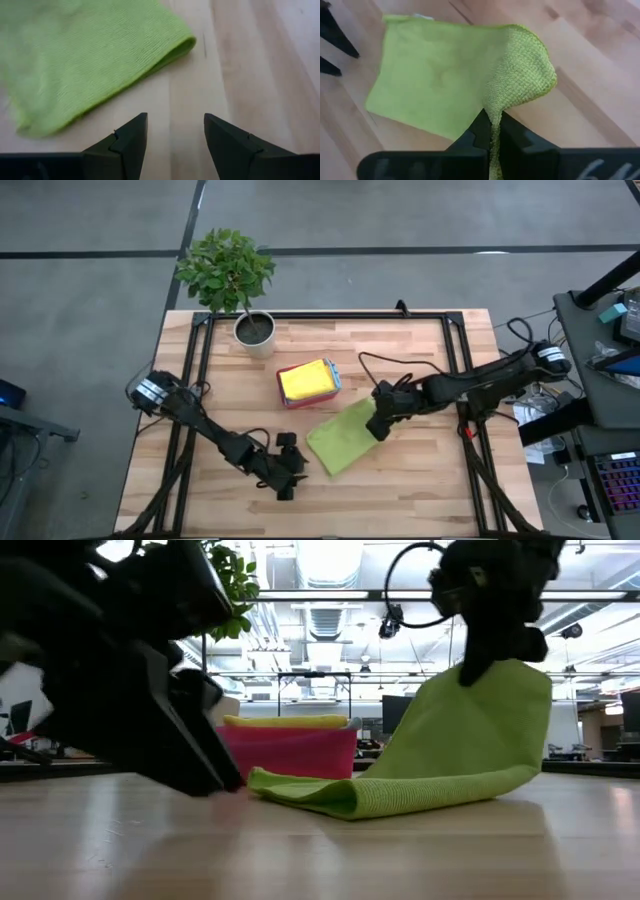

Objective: Fold microfiber towels
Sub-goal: Fold the green microfiber cloth

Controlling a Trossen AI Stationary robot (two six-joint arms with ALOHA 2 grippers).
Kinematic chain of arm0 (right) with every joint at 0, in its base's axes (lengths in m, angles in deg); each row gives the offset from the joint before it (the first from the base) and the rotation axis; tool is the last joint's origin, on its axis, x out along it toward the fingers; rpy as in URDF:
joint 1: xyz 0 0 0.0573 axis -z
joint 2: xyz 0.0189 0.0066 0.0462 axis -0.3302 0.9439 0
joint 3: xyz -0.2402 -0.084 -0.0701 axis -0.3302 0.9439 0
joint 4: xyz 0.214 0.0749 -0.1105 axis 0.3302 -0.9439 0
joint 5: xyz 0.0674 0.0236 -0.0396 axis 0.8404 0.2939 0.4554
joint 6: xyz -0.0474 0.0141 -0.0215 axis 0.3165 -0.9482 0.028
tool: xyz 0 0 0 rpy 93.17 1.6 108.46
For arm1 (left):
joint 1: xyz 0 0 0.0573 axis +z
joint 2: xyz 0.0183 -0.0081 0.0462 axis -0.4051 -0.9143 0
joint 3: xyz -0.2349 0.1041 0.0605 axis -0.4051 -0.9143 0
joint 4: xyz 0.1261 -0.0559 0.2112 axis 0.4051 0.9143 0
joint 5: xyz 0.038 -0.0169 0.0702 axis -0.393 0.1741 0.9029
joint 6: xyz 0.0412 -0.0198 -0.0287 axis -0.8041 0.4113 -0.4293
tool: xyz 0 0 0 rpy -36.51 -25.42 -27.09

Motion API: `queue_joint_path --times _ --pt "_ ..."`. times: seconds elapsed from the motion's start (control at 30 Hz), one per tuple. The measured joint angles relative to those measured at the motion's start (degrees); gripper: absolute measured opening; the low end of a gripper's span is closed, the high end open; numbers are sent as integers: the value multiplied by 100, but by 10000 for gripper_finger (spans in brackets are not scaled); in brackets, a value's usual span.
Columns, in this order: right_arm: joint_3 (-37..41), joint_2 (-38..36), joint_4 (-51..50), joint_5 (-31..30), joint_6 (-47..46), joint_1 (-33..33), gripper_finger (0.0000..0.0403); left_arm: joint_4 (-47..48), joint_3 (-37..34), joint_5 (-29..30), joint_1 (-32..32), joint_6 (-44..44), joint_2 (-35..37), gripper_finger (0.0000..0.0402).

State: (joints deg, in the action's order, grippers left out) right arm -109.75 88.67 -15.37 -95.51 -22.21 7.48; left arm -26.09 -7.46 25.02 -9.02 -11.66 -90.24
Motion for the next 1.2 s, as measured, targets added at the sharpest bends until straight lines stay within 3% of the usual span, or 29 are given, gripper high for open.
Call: queue_joint_path --times 0.27,0.6,0.83,1.2 --pt "-878 1244 78 177 113 -136 9 -917 -115 -97 261 -562 -358 180" --pt "-2204 2651 171 127 447 -341 9 -2456 -881 -257 303 -703 -398 180" --pt "-2872 3385 201 109 601 -347 9 -2743 -958 -257 303 -714 -501 180" --pt "-3142 3893 686 121 584 -347 9 -2763 -975 -257 303 -716 -501 180"
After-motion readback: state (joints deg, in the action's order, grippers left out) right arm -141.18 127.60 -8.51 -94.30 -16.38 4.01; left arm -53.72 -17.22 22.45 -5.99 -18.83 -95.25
